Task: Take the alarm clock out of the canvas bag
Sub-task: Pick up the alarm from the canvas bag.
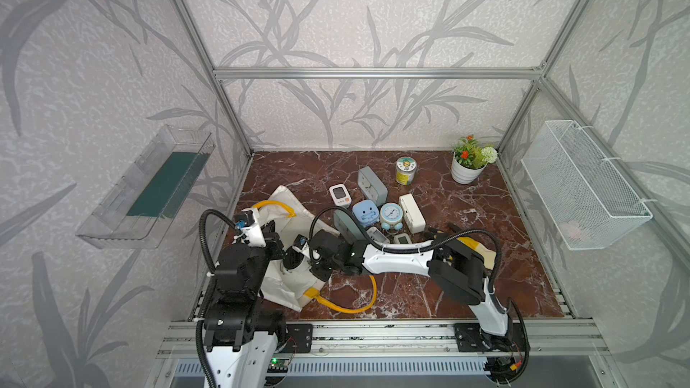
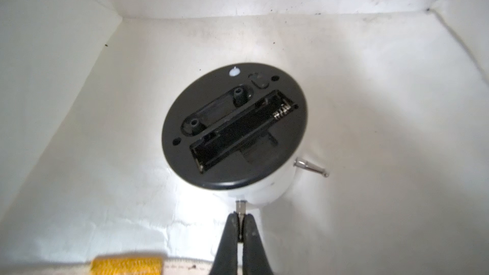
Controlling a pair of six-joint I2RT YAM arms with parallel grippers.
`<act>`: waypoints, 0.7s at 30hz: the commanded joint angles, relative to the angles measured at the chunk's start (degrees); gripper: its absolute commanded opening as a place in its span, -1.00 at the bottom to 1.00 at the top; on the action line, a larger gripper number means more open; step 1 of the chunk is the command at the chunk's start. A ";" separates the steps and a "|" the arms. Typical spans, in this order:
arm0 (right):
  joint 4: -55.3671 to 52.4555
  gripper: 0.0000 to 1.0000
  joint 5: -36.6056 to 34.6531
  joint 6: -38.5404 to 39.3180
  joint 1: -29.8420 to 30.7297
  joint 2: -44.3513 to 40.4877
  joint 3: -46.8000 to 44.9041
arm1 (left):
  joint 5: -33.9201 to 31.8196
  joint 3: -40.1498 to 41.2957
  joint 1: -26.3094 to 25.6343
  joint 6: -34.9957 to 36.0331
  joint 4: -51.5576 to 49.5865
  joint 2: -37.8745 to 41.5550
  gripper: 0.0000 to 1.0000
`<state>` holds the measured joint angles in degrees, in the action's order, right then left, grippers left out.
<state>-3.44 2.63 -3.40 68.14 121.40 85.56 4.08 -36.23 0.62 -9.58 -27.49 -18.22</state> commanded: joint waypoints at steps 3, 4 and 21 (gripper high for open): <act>3.07 -1.00 0.46 0.00 -0.56 -5.05 -1.90 | -3.48 -3.13 0.11 1.97 0.53 -0.40 -1.00; 2.47 -1.00 0.29 0.25 -0.72 -5.43 -2.34 | -3.72 -3.28 0.08 2.13 0.26 -0.49 -1.00; -3.72 -1.00 1.65 2.75 -0.77 -6.73 -5.77 | -3.15 -2.84 0.14 2.00 0.30 -0.43 -1.00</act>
<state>-5.93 3.38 -1.37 67.55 116.53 80.51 1.15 -37.36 0.62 -8.49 -29.17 -18.79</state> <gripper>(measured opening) 0.062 0.059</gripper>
